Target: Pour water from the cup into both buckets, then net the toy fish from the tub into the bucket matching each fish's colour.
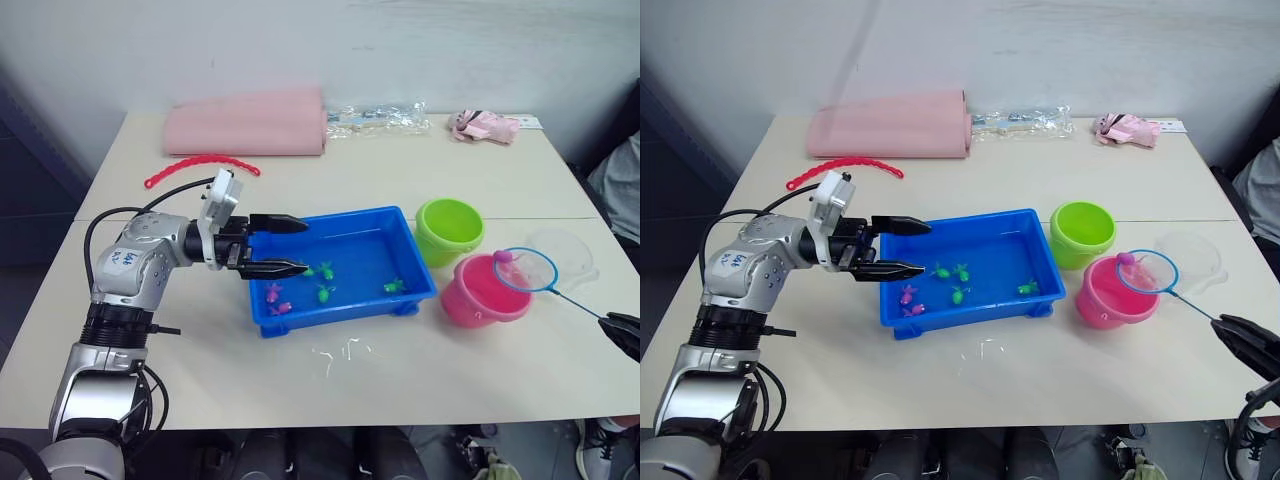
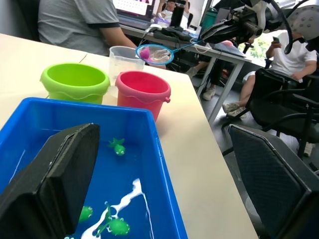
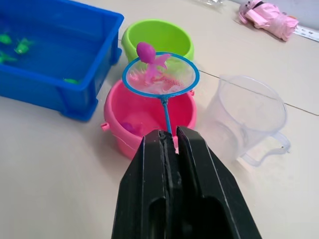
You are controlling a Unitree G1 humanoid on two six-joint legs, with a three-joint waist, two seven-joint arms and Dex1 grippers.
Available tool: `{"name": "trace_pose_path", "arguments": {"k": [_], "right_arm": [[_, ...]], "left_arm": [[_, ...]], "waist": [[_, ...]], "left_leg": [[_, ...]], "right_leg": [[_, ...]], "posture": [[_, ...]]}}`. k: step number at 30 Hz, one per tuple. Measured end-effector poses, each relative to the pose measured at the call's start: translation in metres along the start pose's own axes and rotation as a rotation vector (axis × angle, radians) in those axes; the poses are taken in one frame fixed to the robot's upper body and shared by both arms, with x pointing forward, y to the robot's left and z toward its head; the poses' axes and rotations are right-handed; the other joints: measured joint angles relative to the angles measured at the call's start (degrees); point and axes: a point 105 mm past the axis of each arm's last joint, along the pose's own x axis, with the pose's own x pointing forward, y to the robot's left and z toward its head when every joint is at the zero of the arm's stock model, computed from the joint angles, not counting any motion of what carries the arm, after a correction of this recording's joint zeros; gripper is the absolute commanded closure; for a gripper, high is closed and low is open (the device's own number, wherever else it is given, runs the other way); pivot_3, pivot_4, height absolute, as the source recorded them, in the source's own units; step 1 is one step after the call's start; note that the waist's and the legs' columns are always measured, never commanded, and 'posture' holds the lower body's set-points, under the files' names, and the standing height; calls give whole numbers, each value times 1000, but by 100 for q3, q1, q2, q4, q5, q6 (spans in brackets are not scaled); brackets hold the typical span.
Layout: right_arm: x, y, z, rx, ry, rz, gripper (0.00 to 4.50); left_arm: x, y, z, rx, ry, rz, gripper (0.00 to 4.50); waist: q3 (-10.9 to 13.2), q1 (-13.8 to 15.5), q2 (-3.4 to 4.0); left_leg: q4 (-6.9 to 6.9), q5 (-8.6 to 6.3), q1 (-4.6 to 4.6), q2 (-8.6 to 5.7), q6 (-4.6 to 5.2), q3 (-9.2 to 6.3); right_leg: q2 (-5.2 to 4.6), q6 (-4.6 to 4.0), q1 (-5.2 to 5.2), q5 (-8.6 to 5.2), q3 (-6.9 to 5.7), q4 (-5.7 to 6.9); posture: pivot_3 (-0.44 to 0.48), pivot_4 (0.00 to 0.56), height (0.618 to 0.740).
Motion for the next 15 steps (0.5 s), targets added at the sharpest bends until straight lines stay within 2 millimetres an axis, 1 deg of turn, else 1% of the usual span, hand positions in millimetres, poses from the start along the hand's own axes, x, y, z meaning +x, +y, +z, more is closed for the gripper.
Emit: {"name": "trace_pose_path", "arguments": {"k": [2, 6, 9, 12, 13, 15], "right_arm": [[0, -2, -3, -64, 20, -24, 4500], [4, -7, -10, -272, 57, -54, 4500], [7, -12, -12, -374, 48, -91, 4500], [9, -13, -17, -477, 65, -88, 4500], [9, -14, -17, -493, 65, -91, 4500], [9, -15, -13, -596, 47, -101, 4500]], "left_arm": [[3, -2, 0, 4, 1, -12, 25], [7, -5, 2, 15, -2, -33, 25], [9, -5, 1, 11, -6, -44, 25], [10, -6, 1, 11, -5, -47, 25], [10, -6, 1, 11, -6, -48, 25], [9, -6, 1, 12, -6, -53, 25]], "waist": [[0, -5, 0], [0, 4, 0], [0, 3, 0], [0, 2, 0], [0, 2, 0], [0, 1, 0]], "left_leg": [[0, 0, 0, 0, 0, 1], [0, 1, 1, -3, -1, 2], [2, 1, 1, -2, -2, 1], [1, 2, 1, -2, -3, 1], [1, 2, 1, -2, -3, 1], [2, 2, 2, -2, -3, 1]], "right_leg": [[1, 0, 0, 0, 1, 0], [0, 0, 0, 0, 0, -1], [0, 1, 1, 0, 0, 0], [2, 1, 1, 0, -1, 0], [2, 1, 1, 0, -1, 0], [2, 1, 1, 0, -1, 0]], "posture": [[0, 150, 740], [0, 150, 740], [0, 150, 740], [0, 150, 740], [0, 150, 740], [0, 150, 740]]}}
